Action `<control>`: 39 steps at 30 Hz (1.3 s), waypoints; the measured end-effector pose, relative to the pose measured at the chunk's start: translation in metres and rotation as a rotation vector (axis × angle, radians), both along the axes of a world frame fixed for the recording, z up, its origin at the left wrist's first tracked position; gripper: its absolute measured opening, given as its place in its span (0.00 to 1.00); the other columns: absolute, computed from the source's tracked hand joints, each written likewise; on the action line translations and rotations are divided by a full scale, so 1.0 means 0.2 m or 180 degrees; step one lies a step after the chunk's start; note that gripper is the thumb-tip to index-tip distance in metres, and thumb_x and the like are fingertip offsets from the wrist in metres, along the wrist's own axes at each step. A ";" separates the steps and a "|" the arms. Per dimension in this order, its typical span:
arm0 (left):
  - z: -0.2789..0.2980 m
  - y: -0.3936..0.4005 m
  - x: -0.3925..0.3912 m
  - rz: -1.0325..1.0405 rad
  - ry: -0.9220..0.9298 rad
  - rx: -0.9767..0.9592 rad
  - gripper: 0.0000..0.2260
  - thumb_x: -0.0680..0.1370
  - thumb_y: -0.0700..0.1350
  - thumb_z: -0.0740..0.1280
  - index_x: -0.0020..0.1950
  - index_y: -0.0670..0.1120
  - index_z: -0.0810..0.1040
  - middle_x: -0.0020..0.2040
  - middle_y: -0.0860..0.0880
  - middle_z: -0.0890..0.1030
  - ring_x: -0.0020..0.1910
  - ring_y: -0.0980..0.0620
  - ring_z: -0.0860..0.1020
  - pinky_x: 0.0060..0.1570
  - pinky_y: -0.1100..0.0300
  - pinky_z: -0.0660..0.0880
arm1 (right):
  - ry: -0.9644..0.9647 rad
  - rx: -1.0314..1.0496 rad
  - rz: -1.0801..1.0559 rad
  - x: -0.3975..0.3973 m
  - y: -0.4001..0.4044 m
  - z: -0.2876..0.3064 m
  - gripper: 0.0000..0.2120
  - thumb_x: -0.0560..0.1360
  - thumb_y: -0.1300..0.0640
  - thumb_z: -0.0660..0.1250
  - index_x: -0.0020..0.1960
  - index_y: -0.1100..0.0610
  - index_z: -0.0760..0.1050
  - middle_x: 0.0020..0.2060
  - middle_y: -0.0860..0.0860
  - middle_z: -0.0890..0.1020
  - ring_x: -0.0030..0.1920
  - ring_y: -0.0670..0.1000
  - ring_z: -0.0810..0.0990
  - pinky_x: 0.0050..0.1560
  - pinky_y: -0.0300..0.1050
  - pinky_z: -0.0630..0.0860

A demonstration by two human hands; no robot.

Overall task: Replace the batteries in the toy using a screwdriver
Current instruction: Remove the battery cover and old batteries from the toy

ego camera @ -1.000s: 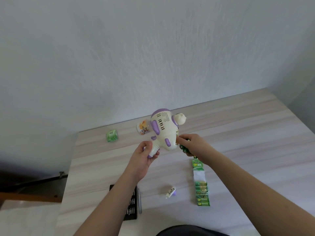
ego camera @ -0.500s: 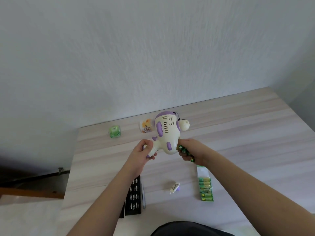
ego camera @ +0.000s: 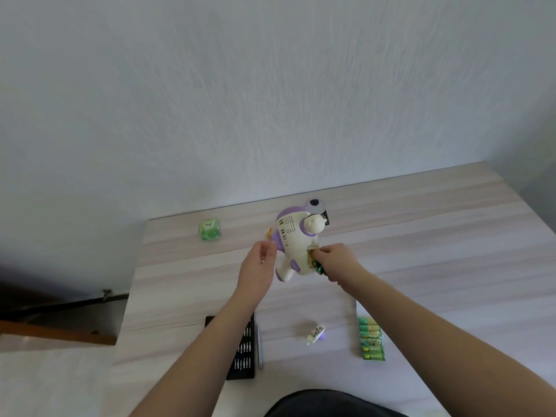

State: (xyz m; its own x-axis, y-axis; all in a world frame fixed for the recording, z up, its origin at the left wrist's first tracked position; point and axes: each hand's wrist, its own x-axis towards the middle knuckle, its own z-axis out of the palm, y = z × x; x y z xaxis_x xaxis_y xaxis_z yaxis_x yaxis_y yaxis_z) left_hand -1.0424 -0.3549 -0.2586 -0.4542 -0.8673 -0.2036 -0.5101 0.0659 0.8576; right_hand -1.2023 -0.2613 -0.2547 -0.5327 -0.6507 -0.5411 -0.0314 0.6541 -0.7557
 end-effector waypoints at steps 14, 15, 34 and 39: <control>-0.32 -0.12 -0.03 0.0517 0.0336 0.1730 0.09 0.84 0.45 0.58 0.52 0.40 0.72 0.46 0.42 0.82 0.38 0.51 0.80 0.40 0.58 0.74 | 0.0688 0.0515 0.0760 0.09 -0.02 -0.14 0.21 0.77 0.46 0.60 0.45 0.65 0.79 0.31 0.54 0.74 0.32 0.52 0.71 0.30 0.42 0.65; -0.34 -0.13 -0.03 0.0505 0.0290 0.1737 0.09 0.84 0.44 0.57 0.53 0.40 0.73 0.46 0.42 0.82 0.39 0.50 0.80 0.42 0.57 0.74 | 0.0676 0.0498 0.0753 0.09 -0.03 -0.15 0.22 0.77 0.45 0.60 0.47 0.64 0.79 0.32 0.54 0.75 0.33 0.52 0.72 0.31 0.43 0.66; -0.44 -0.27 -0.01 0.0803 0.0147 0.1626 0.13 0.82 0.49 0.61 0.46 0.42 0.77 0.42 0.42 0.82 0.40 0.46 0.80 0.47 0.51 0.78 | -0.0510 0.0331 -0.0116 0.08 -0.01 -0.28 0.13 0.76 0.46 0.65 0.55 0.52 0.77 0.42 0.53 0.79 0.32 0.51 0.72 0.29 0.39 0.68; -0.45 -0.20 0.08 0.1359 -0.0002 0.1182 0.13 0.83 0.46 0.54 0.44 0.43 0.75 0.36 0.45 0.77 0.34 0.48 0.74 0.36 0.56 0.71 | -0.0684 0.0783 -0.0114 0.09 0.06 -0.39 0.14 0.75 0.48 0.68 0.55 0.56 0.75 0.41 0.53 0.79 0.29 0.49 0.71 0.25 0.35 0.65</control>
